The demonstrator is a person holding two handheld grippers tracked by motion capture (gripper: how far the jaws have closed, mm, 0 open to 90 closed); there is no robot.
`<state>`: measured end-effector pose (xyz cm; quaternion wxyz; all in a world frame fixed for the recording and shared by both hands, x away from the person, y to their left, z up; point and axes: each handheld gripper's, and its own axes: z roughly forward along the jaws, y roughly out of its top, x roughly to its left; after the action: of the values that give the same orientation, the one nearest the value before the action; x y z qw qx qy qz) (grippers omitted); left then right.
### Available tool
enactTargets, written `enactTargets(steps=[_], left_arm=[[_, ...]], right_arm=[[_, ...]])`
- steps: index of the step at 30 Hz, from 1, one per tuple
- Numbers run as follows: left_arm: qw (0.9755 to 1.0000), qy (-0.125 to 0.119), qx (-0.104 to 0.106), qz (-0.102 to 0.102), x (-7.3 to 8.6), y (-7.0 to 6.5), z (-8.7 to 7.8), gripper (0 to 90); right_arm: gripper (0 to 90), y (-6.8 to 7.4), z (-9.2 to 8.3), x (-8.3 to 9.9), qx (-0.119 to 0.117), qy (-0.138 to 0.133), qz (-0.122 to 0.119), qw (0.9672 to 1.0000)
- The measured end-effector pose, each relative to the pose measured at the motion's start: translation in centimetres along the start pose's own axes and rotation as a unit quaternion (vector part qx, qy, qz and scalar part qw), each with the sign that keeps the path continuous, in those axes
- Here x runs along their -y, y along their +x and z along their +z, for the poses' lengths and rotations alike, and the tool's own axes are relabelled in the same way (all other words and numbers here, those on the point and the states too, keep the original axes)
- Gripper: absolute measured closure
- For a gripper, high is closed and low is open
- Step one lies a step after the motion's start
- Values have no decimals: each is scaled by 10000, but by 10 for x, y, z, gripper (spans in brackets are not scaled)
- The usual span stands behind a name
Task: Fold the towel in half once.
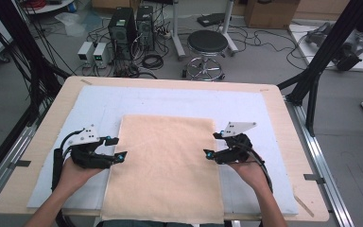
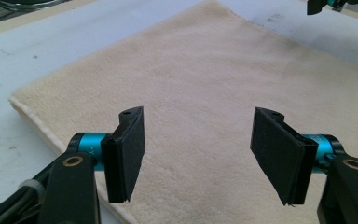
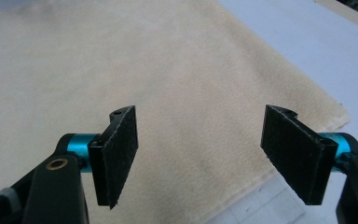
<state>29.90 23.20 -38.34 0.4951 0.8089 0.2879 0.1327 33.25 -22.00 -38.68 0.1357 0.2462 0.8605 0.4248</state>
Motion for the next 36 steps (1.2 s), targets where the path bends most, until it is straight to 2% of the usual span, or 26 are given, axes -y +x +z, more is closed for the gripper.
enactTargets(steps=[4,12,21,28,36], left_arm=[[10000,-18,-60,-3,-7,5,0,345],[9999,63,-147,-50,-17,19,4,343],[9996,95,-249,-16,-31,28,6,343],[9997,161,-164,33,-34,28,10,351],[9997,181,-143,-73,-33,35,15,352]], right_arm=[[267,-7,1,-5,18,-72,30,10000],[266,-14,8,-11,-43,26,63,10000],[265,-18,8,-25,-44,57,-49,10000],[265,-18,9,-25,-56,97,-53,9999],[265,-19,12,-25,-62,168,-117,9998]])
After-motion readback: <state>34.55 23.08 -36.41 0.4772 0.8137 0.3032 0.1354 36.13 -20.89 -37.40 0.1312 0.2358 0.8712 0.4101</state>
